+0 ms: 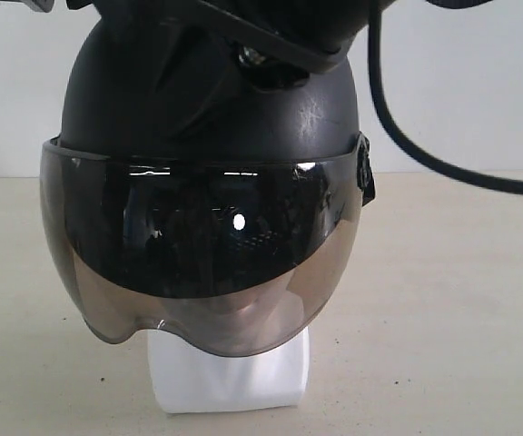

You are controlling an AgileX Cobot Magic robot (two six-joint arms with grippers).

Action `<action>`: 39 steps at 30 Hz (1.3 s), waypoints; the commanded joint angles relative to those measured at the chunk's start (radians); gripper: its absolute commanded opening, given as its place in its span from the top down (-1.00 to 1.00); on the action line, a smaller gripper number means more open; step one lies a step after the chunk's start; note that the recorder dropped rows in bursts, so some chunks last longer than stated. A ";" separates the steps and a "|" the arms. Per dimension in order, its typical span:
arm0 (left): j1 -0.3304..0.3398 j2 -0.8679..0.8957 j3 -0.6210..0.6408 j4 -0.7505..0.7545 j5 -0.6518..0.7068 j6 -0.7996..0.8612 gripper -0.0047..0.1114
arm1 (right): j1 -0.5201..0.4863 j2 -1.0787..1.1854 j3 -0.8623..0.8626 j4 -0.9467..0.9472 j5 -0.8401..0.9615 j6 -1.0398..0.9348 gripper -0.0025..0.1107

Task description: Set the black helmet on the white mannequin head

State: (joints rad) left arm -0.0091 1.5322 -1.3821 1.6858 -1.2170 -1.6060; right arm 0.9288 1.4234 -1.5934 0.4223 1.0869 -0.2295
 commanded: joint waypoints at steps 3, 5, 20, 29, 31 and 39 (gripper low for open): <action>-0.003 0.011 0.002 0.059 -0.004 -0.033 0.84 | 0.006 0.005 -0.004 -0.008 0.062 0.019 0.96; -0.003 0.011 0.002 0.059 -0.004 -0.039 0.84 | 0.025 0.005 0.007 -0.024 0.065 0.022 0.96; -0.003 0.011 0.002 0.059 -0.004 -0.054 0.84 | 0.107 0.019 0.036 -0.128 0.107 0.116 0.96; -0.003 0.011 0.002 0.059 -0.004 -0.062 0.84 | 0.107 0.041 0.036 -0.125 0.134 0.116 0.96; -0.003 0.011 0.002 0.059 -0.004 -0.066 0.84 | 0.107 0.043 0.036 -0.129 0.134 0.116 0.96; -0.003 -0.050 0.002 0.038 -0.004 -0.061 0.84 | 0.107 -0.078 0.034 -0.152 0.112 0.054 0.96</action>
State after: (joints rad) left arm -0.0091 1.5182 -1.3821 1.6973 -1.2238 -1.6589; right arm 1.0363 1.4221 -1.5612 0.2982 1.2184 -0.1545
